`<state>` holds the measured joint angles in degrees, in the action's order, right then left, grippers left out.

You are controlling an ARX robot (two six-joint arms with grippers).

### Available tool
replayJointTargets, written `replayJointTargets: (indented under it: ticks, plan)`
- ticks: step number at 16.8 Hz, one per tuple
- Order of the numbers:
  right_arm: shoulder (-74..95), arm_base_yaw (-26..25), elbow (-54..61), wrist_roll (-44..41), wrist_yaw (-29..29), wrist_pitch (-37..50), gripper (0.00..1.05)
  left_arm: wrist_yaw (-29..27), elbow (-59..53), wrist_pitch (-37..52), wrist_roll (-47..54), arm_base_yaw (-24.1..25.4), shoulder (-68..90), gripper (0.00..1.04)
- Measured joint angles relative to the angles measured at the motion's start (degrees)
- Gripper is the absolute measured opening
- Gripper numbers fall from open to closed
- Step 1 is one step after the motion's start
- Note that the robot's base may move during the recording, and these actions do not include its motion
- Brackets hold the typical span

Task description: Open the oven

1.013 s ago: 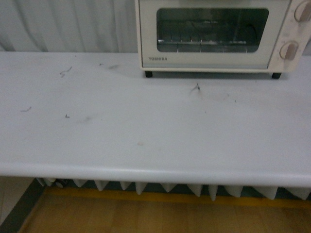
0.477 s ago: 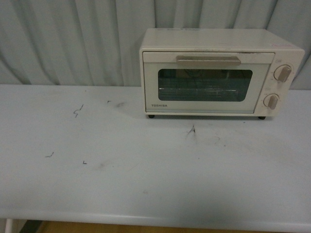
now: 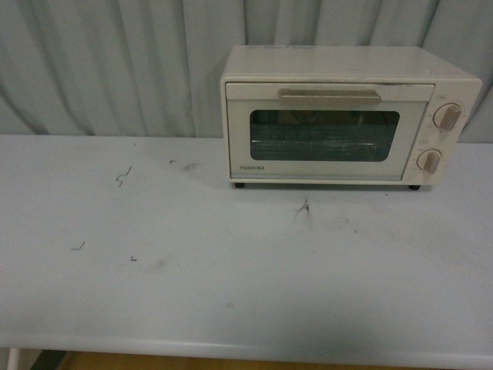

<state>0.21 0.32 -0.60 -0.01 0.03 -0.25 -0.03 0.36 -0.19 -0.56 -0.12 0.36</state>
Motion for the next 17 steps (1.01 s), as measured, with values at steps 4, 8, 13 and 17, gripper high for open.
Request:
replayJointTargets:
  ticks: [4,8,13,17]
  plan:
    - [0.0,0.0,0.0,0.0,0.0,0.0,0.98,0.0,0.0,0.0,0.0,0.0,0.0,0.98]
    - [0.0,0.0,0.0,0.0,0.0,0.0,0.98,0.0,0.0,0.0,0.0,0.0,0.0,0.98]
    - [0.0,0.0,0.0,0.0,0.0,0.0,0.98,0.0,0.0,0.0,0.0,0.0,0.0,0.98]
    - [0.0,0.0,0.0,0.0,0.0,0.1,0.98,0.0,0.0,0.0,0.0,0.0,0.0,0.98]
